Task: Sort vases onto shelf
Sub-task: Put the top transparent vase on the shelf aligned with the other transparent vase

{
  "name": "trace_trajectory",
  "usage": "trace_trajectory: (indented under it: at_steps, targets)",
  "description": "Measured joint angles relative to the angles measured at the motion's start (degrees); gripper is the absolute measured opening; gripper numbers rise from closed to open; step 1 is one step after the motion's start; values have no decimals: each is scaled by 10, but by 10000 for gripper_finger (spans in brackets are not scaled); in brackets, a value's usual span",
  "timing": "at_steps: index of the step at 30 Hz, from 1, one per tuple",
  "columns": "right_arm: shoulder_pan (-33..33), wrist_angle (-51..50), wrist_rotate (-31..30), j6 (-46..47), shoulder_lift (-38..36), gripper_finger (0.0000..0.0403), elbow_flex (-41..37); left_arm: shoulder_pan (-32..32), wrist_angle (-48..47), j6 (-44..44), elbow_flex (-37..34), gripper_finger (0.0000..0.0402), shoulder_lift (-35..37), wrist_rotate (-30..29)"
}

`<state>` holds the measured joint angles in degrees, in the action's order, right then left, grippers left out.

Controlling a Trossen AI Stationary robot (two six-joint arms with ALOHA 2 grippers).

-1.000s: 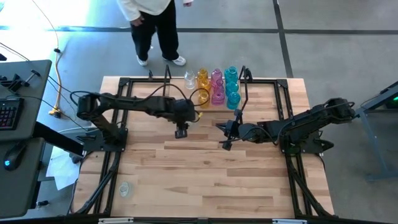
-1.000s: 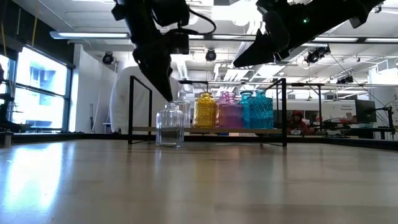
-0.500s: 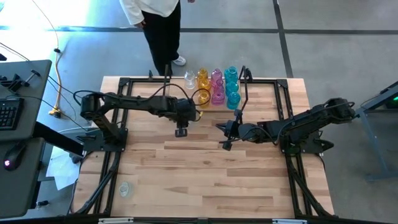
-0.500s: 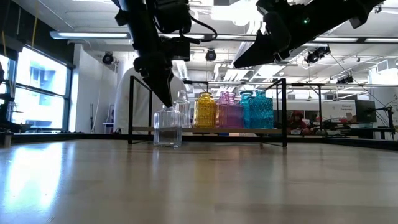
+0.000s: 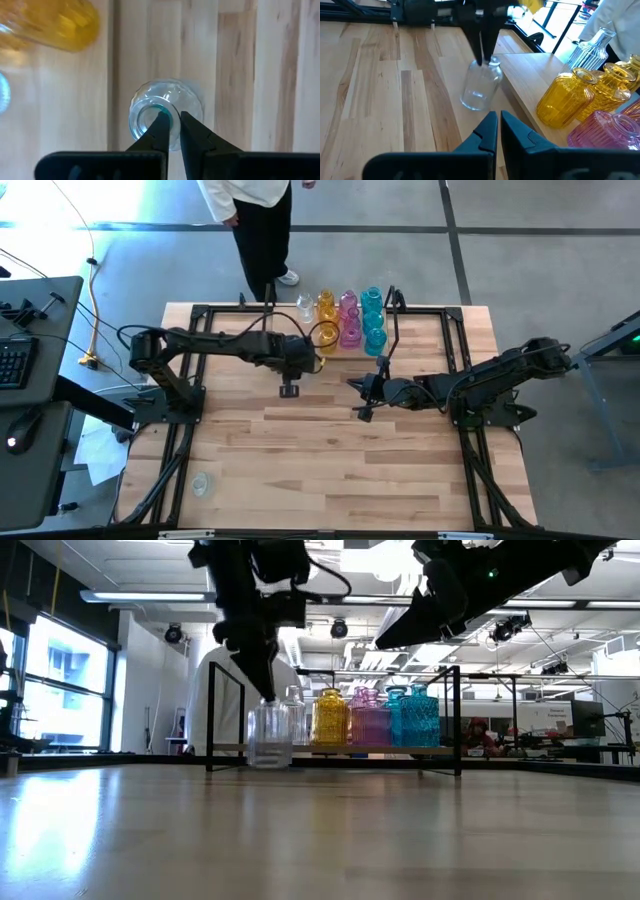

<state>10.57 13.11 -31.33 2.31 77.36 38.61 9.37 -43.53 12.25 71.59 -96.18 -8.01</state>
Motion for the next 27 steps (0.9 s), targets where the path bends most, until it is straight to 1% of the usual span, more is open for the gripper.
trace_trajectory:
  at_steps: [6, 12, 18, 27]
  targets:
    - [0, -1, 0, 0, 0, 4, 0, 6, -67, 4, 75, 11, 0, -3]
    - [0, -2, 0, 1, 0, 4, 0, 48, -100, 28, 125, 11, 0, -26]
    - [0, -2, 0, 2, 0, 4, 0, 96, -100, 52, 132, 11, 0, -28]
    - [0, -2, 0, 2, 0, 4, 0, 146, -88, 94, 133, 10, -1, -27]
